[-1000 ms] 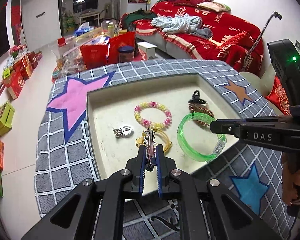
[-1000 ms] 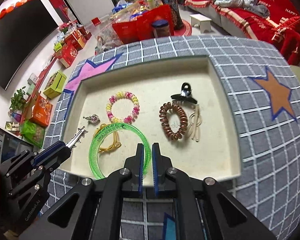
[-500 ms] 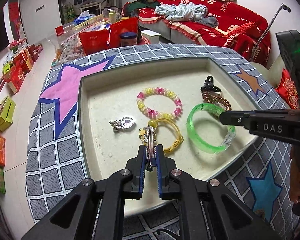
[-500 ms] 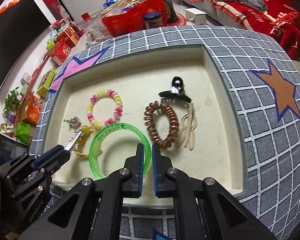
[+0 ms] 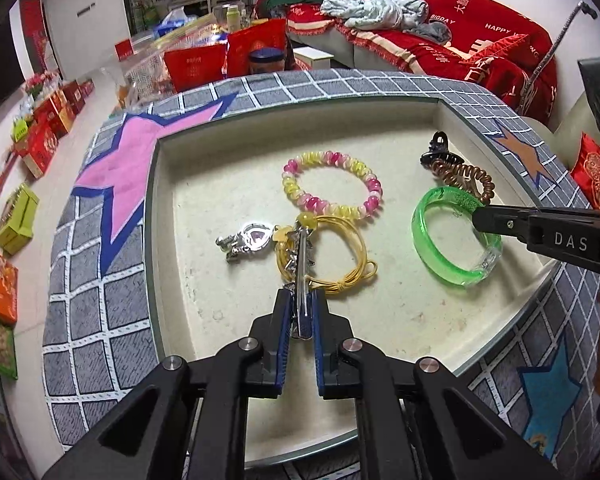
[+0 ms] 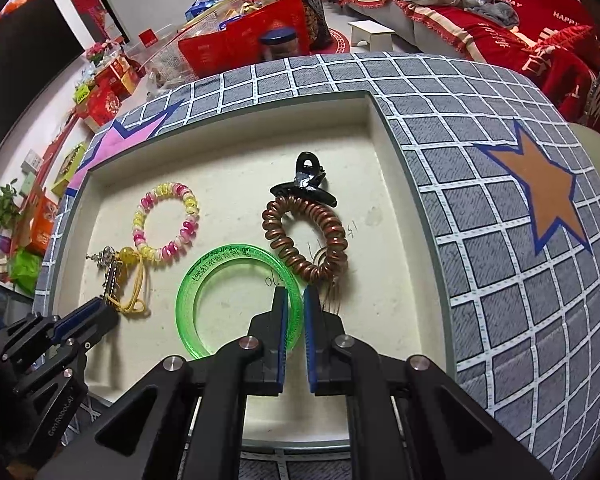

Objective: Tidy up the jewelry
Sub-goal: 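Carry the barrette into the tray with the left tool while the right tool carries the bangle, then open the right tool releasing the bangle while the left tool lowers and releases the barrette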

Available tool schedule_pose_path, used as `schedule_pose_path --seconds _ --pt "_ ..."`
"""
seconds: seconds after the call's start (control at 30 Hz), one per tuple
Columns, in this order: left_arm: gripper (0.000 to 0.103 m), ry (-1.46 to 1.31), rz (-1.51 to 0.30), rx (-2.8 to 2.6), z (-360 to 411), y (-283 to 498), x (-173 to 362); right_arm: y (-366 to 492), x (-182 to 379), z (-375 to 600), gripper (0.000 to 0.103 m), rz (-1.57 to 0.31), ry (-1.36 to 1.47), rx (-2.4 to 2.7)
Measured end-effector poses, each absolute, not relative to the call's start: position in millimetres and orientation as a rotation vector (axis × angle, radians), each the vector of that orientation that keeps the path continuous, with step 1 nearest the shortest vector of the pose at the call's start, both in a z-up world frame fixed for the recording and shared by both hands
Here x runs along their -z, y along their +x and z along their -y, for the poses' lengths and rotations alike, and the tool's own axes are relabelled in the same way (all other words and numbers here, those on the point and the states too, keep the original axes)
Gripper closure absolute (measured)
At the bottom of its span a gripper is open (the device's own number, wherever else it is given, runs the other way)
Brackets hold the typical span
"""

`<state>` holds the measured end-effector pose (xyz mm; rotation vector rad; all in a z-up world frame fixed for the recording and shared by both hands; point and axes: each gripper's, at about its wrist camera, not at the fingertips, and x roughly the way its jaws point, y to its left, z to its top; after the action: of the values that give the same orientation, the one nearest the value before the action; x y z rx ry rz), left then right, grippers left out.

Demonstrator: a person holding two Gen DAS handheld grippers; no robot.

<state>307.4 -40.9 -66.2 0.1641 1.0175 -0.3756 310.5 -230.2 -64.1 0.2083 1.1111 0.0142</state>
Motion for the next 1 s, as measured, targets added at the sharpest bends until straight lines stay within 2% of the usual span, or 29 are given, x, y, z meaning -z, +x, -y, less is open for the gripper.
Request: schedule_pose_path --seconds 0.4,0.47,0.53,0.57,1.0 --pt "0.077 0.166 -1.024 0.368 44.9 301.5 65.1 308.3 61.7 231.9 0.092 -1.124 0.271 -0.046" --pt "0.077 0.164 -1.027 0.370 45.3 301.5 64.7 306.8 59.8 232.6 0.082 -1.122 0.281 -0.050" --pt "0.077 0.159 -1.030 0.371 45.6 301.1 63.9 304.7 56.0 231.1 0.048 -1.110 0.279 -0.055" --pt "0.077 0.157 -1.031 0.370 45.6 301.2 63.6 303.1 52.7 230.9 0.046 -1.097 0.277 -0.055" --pt "0.076 0.129 -1.006 0.361 43.7 300.3 52.0 283.7 21.4 240.3 0.046 -1.008 0.316 -0.059"
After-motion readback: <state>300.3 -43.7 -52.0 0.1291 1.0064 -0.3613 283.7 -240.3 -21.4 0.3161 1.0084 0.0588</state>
